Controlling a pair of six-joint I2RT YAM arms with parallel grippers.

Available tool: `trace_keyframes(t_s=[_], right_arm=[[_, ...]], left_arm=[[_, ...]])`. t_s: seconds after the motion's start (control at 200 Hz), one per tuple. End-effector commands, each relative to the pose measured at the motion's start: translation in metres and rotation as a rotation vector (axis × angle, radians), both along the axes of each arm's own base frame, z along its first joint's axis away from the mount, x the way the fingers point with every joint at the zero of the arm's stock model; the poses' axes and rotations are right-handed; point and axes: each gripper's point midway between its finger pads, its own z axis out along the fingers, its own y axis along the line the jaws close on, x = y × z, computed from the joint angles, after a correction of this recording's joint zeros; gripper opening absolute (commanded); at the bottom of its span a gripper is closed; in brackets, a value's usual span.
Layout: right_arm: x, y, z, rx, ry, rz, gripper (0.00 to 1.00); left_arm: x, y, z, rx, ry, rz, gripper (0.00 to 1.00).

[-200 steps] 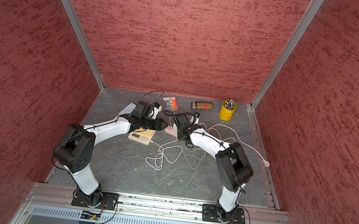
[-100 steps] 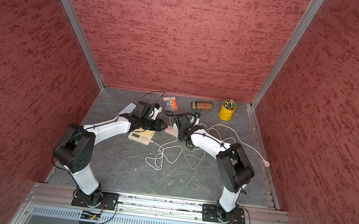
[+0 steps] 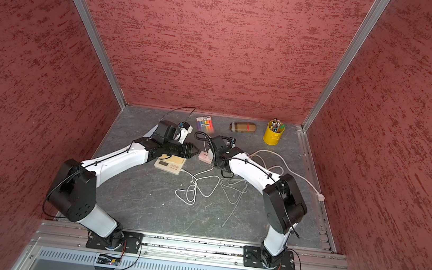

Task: Charge the electronic scale
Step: Insert the charging cable into the plug, then pick up the charging cable from the center of the board.

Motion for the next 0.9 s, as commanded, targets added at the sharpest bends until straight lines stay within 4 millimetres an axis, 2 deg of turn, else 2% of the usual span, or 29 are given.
trace_keyframes(t_s=[0.0,0.085,0.18,0.265,0.361,0.466,0.476,0.496,0.591,0.691,0.892], right_arm=[[0.002,0.010,0.037,0.111,-0.037,0.043,0.53],[0.002,0.023,0.052,0.197,-0.061,0.109,0.53],[0.000,0.040,0.077,0.310,-0.117,0.185,0.53],[-0.001,0.041,0.098,0.387,-0.170,0.199,0.53],[0.005,0.022,0.110,0.422,-0.211,0.173,0.53],[0.012,-0.005,0.105,0.396,-0.213,0.126,0.54],[0.011,-0.009,0.112,0.401,-0.231,0.124,0.54],[0.011,-0.014,0.114,0.398,-0.240,0.116,0.53],[0.014,-0.036,0.116,0.382,-0.257,0.080,0.53],[0.016,-0.053,0.115,0.371,-0.268,0.059,0.53],[0.015,-0.068,0.104,0.350,-0.254,0.042,0.53]], left_arm=[[-0.014,0.001,-0.001,0.031,-0.015,-0.041,0.57],[-0.027,-0.006,0.003,0.034,-0.043,-0.093,0.57],[-0.051,-0.021,0.001,0.083,-0.099,-0.176,0.58],[-0.076,-0.040,-0.007,0.150,-0.155,-0.244,0.58],[-0.111,-0.067,-0.020,0.202,-0.191,-0.323,0.58],[-0.155,-0.102,-0.040,0.238,-0.221,-0.437,0.58],[-0.160,-0.106,-0.042,0.240,-0.224,-0.451,0.58],[-0.169,-0.113,-0.046,0.246,-0.226,-0.476,0.58],[-0.207,-0.138,-0.075,0.310,-0.204,-0.629,0.58],[-0.222,-0.148,-0.102,0.419,-0.154,-0.689,0.57],[-0.230,-0.162,-0.123,0.455,-0.113,-0.704,0.56]])
